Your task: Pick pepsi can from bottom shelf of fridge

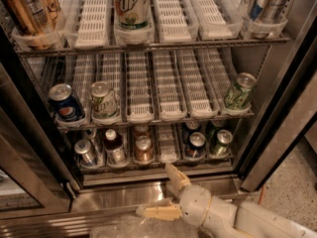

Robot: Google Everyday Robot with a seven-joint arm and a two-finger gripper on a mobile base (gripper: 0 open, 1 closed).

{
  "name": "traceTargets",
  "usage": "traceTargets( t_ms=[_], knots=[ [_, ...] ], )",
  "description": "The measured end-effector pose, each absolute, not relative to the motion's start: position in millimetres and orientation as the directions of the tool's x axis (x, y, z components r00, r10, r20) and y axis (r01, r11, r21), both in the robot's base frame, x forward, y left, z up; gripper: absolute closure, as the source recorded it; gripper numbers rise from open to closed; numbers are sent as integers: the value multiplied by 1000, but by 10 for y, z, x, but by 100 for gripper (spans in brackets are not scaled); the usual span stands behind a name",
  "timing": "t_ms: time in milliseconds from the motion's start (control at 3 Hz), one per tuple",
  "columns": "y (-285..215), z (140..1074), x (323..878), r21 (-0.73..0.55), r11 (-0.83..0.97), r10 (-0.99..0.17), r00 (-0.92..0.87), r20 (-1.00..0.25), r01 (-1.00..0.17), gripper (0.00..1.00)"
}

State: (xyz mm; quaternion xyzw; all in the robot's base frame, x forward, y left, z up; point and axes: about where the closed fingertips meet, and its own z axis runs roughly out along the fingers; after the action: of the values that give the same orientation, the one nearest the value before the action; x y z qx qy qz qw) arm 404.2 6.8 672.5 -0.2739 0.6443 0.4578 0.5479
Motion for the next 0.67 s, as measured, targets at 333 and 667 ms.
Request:
traceTargets(
  t_ms=[333, 667],
  knots=[
    [68, 6725, 4042, 290, 431, 149, -250, -957, -855, 0],
    [81, 6666, 4057, 284, 475, 132, -252, -959, -833, 0]
  ],
)
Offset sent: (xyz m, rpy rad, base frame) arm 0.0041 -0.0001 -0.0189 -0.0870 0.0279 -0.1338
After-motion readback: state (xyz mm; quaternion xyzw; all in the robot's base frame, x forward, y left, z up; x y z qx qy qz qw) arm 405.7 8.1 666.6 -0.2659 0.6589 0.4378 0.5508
